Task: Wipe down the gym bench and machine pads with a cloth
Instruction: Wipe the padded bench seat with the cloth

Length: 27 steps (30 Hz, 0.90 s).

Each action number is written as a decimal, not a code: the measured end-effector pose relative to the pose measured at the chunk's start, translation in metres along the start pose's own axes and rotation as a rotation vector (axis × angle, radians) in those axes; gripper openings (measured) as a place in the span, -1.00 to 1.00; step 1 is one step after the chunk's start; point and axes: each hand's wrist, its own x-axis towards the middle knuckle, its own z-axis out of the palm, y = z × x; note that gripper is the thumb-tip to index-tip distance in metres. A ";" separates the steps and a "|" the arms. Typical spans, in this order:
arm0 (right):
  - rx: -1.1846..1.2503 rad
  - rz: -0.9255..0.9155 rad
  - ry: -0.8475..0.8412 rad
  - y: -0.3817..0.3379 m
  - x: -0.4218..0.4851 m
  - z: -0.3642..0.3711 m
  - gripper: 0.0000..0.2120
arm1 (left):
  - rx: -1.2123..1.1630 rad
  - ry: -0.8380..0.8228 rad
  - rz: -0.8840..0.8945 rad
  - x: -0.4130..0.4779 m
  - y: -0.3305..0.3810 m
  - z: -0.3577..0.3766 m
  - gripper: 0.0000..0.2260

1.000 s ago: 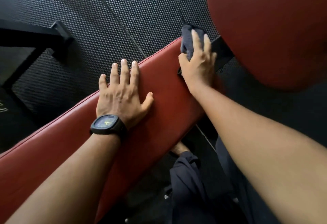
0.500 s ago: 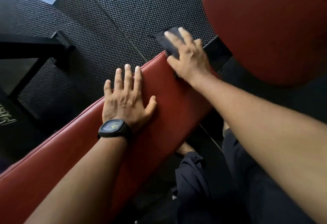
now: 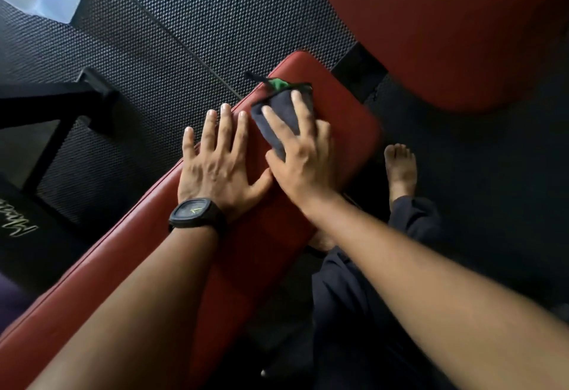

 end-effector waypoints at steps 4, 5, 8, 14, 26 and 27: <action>-0.163 -0.126 -0.079 0.052 0.051 -0.013 -0.34 | 0.009 0.001 -0.003 0.001 0.000 0.001 -0.11; -0.174 -0.056 -0.058 0.066 0.054 -0.014 -0.35 | 0.010 0.001 -0.003 0.001 0.000 0.000 -0.11; -0.061 0.314 0.093 0.085 0.033 -0.013 -0.40 | 0.014 0.001 0.000 0.001 0.001 -0.002 -0.12; 0.054 0.381 0.180 0.009 -0.050 0.000 -0.44 | 0.022 0.009 -0.003 0.002 0.000 -0.001 -0.13; -0.077 0.214 0.216 0.098 0.023 -0.001 -0.41 | 0.067 0.018 -0.001 0.004 0.001 0.004 -0.15; -0.052 0.371 0.258 0.094 0.019 0.000 -0.42 | 0.070 0.011 -0.003 0.004 0.002 0.003 -0.15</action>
